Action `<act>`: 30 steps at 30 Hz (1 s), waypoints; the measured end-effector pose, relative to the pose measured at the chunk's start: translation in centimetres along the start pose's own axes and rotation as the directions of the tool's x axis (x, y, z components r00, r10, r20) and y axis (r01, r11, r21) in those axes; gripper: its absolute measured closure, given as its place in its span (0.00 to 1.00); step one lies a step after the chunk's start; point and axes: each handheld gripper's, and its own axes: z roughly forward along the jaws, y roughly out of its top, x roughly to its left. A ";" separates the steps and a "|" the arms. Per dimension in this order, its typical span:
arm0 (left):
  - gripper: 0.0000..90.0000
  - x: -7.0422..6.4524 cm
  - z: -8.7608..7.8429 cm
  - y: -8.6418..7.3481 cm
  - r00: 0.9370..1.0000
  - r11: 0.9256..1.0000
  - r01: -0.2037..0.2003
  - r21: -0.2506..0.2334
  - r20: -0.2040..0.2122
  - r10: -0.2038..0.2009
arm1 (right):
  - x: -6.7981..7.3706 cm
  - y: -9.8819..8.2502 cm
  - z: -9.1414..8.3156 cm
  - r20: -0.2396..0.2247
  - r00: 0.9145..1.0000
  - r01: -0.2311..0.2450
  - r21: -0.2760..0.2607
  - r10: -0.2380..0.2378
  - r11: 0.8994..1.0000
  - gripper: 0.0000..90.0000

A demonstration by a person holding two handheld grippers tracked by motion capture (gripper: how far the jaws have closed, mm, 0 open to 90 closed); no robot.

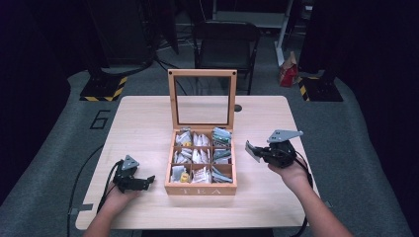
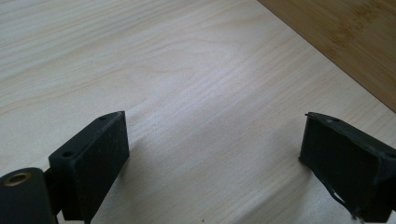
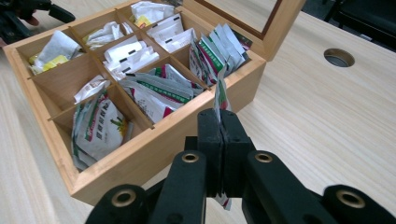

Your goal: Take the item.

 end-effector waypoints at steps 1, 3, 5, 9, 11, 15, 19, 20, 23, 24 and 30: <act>0.08 0.0 0.0 0.0 1.000 1.000 0.000 -0.005 -0.003 0.000 | -0.1 -0.1 0.0 0.004 1.000 -0.002 -0.001 0.002 1.000 0.99; 0.08 0.0 0.0 0.0 1.000 1.000 0.001 -0.006 -0.003 -0.001 | -0.2 -0.3 0.1 0.010 1.000 -0.011 0.001 0.011 1.000 0.99; 0.08 0.0 0.0 0.0 1.000 1.000 0.001 -0.002 -0.001 -0.001 | -0.3 -0.6 0.2 0.017 1.000 -0.016 0.004 0.016 1.000 0.99; 0.08 0.0 0.1 0.0 1.000 1.000 0.002 -0.007 -0.003 -0.002 | -0.5 -1.1 0.2 0.030 0.999 -0.020 0.010 0.020 1.000 0.99; 0.08 0.0 0.1 0.0 1.000 1.000 0.004 -0.009 -0.004 -0.004 | -0.6 -1.2 0.2 0.036 0.999 -0.016 0.013 0.016 1.000 0.99; 0.08 0.0 0.0 0.0 1.000 1.000 0.003 -0.005 0.000 -0.003 | -0.9 -1.5 0.1 0.044 0.999 -0.020 0.014 0.019 1.000 0.99; 0.08 0.0 0.0 0.0 1.000 1.000 0.002 -0.002 -0.001 -0.002 | -1.1 -1.8 0.2 0.058 0.998 -0.028 0.014 0.027 1.000 0.99; 0.08 0.0 0.0 0.0 1.000 1.000 0.002 -0.002 0.000 -0.002 | -1.1 -1.9 0.3 0.059 0.998 -0.029 0.014 0.028 0.999 0.99; 0.08 0.0 0.1 0.0 1.000 1.000 0.002 -0.007 -0.003 -0.002 | -1.1 -2.2 0.4 0.065 0.997 -0.035 0.025 0.033 0.999 0.99; 0.08 0.0 0.0 0.0 1.000 1.000 0.003 -0.006 -0.004 -0.003 | -1.2 -2.3 0.4 0.068 0.997 -0.030 0.025 0.028 0.999 0.99; 0.08 0.0 0.0 0.0 1.000 1.000 0.003 -0.006 -0.004 -0.003 | -1.4 -2.9 0.6 0.076 0.996 -0.047 0.031 0.044 0.998 0.99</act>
